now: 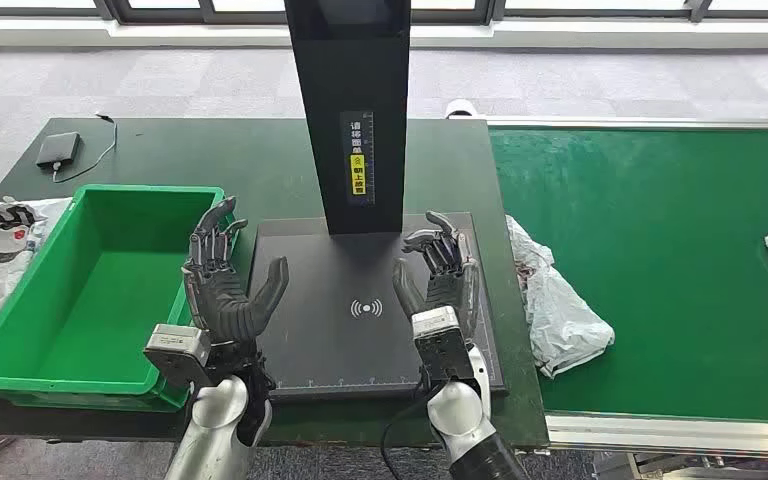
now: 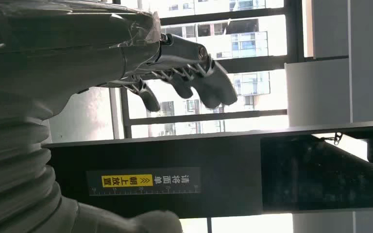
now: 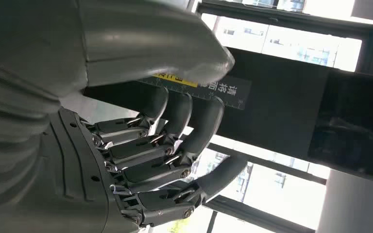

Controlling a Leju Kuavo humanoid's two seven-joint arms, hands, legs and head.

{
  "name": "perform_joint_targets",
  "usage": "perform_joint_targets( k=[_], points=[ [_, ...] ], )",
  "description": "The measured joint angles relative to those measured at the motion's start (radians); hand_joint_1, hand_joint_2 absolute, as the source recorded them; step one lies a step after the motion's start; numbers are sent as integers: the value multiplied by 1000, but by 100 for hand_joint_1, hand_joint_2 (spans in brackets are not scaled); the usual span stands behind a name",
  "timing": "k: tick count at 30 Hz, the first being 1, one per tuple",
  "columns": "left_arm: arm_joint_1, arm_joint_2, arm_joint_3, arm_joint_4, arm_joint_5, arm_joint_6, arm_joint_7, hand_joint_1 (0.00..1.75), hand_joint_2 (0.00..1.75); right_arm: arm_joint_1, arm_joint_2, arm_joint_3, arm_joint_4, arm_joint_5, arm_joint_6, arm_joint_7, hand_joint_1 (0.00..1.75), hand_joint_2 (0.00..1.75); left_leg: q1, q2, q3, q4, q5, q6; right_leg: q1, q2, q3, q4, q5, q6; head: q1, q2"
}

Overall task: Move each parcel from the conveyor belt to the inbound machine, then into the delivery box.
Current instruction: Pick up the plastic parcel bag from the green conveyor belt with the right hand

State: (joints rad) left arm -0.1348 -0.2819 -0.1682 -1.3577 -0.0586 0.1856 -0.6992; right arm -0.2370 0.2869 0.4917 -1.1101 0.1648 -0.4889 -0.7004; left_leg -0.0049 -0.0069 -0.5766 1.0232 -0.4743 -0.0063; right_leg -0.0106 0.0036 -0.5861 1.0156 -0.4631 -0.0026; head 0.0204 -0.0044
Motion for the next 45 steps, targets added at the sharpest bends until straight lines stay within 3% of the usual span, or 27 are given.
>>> perform_joint_targets(
  k=[25, 29, 31, 34, 36, 38, 41, 45],
  points=[
    [1, 0, 2, 0, -2, 10, 0, 0, 175, -2, 0, 0, 21, 26, -19, 0, 0, 175, 0, 0, 0, 0, 0, 0, 0, 0, 0, 0, 0, 0, 0, 0],
    [1, 0, 4, 0, 2, 13, 0, 0, 175, -9, 0, -5, 50, 78, -83, 2, 0, 175, 0, 0, 0, 0, 0, 0, 0, 0, 0, 0, 0, 0, 0, 0],
    [6, 0, 6, -2, 7, 14, 0, 0, 175, -17, 0, -31, 91, 177, -140, 23, 0, 175, 0, 0, 0, 0, 0, 0, 0, 0, 0, 0, 0, 0, 0, 0],
    [21, 0, 12, -11, 13, 11, 0, 0, 175, -18, 5, -165, 127, 554, -197, 124, 0, 175, 0, -1, 0, 0, 0, 0, 0, -1, 0, 0, 0, 0, 0, 0],
    [31, 1, 18, -20, 14, 9, 0, 0, 175, -17, 9, -323, 128, 852, -205, 216, 0, 175, 0, -3, 0, 0, 0, 0, 0, -2, 1, 0, 0, 0, 0, 0],
    [44, 1, 26, -34, 16, 9, 0, 0, 175, -15, 11, -498, 125, 1043, -209, 282, 0, 175, -1, -5, 0, 0, 0, 0, -1, -4, 1, 0, 0, 0, 0, 0],
    [70, 2, 44, -61, 30, 5, 0, 0, 175, -16, 5, -739, 124, 1156, -212, 347, 0, 175, -2, -5, 0, 1, -1, 1, -2, -4, 1, -1, 0, 0, 0, 0],
    [111, 2, 77, -104, 36, -8, 0, 0, 175, -31, -19, -1016, 145, 1179, -212, 325, 0, 175, -2, -4, -1, 1, -1, 2, -2, -4, 1, -1, -1, 2, 0, 0]
  ],
)
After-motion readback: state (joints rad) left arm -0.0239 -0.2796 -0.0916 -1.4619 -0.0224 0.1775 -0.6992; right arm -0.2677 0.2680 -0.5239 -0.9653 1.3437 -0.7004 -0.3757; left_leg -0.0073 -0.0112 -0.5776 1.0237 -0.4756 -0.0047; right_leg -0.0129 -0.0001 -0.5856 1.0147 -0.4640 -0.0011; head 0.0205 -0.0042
